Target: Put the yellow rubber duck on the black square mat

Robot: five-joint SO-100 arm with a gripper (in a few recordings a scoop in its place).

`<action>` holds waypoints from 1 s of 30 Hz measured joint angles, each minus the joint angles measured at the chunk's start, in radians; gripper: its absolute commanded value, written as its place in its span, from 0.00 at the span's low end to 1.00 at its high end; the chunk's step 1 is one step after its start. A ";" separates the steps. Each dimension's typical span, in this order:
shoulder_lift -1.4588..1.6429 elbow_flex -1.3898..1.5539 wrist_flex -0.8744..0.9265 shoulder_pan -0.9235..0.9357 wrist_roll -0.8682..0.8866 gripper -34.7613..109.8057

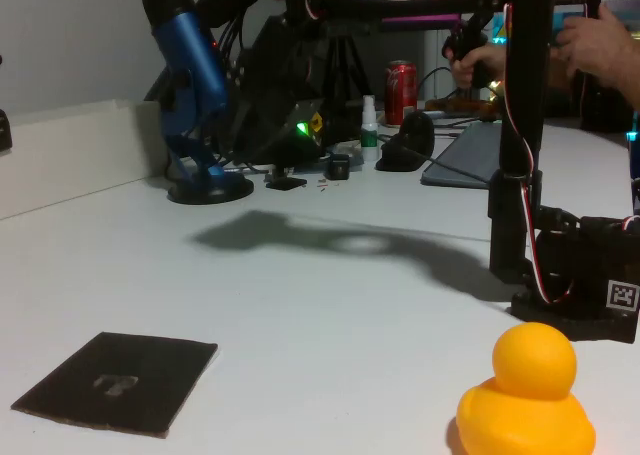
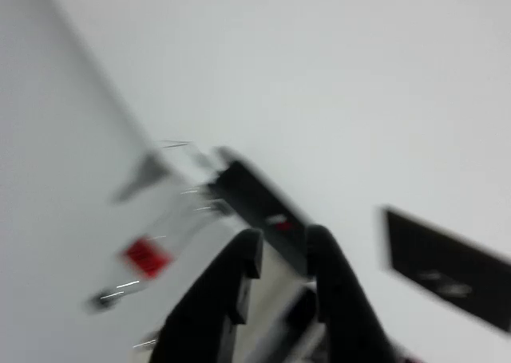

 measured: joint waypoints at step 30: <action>0.230 -0.008 0.683 -0.333 -0.469 0.29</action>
